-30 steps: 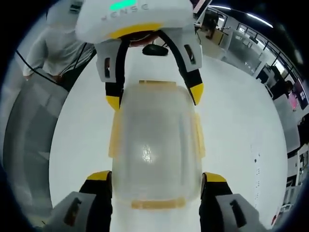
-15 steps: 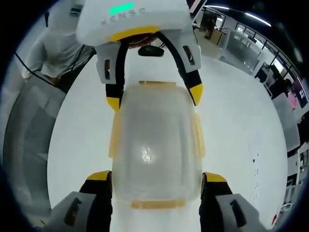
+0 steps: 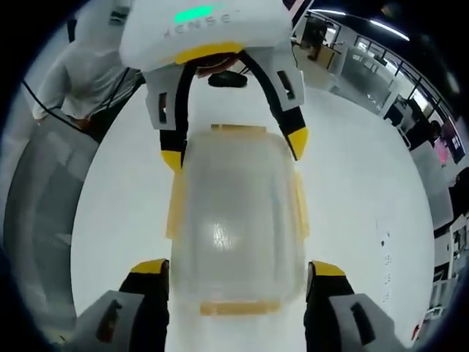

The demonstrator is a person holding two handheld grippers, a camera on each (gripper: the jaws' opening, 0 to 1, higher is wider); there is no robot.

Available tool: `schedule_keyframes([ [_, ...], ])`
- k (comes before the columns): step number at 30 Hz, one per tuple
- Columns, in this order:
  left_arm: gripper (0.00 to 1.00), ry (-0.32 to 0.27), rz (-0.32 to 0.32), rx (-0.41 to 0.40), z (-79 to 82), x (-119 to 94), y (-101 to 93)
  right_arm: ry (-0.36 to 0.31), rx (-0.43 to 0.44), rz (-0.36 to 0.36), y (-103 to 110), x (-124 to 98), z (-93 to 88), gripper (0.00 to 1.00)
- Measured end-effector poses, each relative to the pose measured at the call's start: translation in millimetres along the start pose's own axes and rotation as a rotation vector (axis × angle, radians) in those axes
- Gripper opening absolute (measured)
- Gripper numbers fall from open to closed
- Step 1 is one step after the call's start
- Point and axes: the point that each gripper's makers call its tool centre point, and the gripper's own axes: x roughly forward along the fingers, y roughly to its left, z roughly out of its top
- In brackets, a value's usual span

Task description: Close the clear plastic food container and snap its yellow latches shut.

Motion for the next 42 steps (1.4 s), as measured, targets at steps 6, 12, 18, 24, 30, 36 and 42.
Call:
schedule_keyframes([
  [6, 0.85, -0.020, 0.019, -0.046, 1.0, -12.2, 2.9, -0.031, 0.020, -0.030, -2.9, -11.4, 3.9, 0.79],
  [12, 0.87, -0.061, 0.064, -0.115, -1.5, -22.9, 4.4, -0.061, 0.046, -0.056, -0.9, -19.5, 4.1, 0.78],
  [18, 0.88, -0.069, 0.075, -0.161, -8.8, -31.3, -0.4, -0.077, 0.081, -0.083, 0.5, -27.5, 0.6, 0.78],
  [24, 0.89, -0.109, 0.109, -0.229, -11.5, -40.4, -3.8, -0.106, 0.121, -0.113, 4.4, -32.7, -3.4, 0.77],
  [30, 0.90, -0.152, 0.124, -0.297, -13.6, -46.4, -8.4, -0.131, 0.187, -0.136, 8.3, -39.2, -8.8, 0.78],
  [36, 0.90, -0.181, 0.134, -0.344, -13.4, -51.2, -13.5, -0.141, 0.224, -0.144, 18.4, -41.5, -15.2, 0.77],
  [42, 0.90, -0.199, 0.145, -0.358, -12.3, -56.8, -19.6, -0.161, 0.251, -0.160, 26.5, -47.5, -17.1, 0.76],
])
